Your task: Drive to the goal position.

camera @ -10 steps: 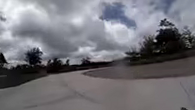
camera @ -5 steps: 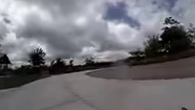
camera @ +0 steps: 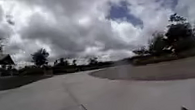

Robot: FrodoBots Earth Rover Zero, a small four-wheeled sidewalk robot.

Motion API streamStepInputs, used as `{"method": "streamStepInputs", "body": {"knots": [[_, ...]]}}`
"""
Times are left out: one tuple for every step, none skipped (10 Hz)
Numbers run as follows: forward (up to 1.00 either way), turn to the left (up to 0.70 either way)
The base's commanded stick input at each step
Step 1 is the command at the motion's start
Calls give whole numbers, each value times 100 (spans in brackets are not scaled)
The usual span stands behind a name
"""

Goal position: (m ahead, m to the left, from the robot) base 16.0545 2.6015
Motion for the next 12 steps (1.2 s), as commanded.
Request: {"method": "streamStepInputs", "body": {"knots": [[58,14],[58,14],[58,14],[58,14],[58,14],[58,14],[58,14],[58,14],[58,14],[58,14],[58,14],[58,14]]}}
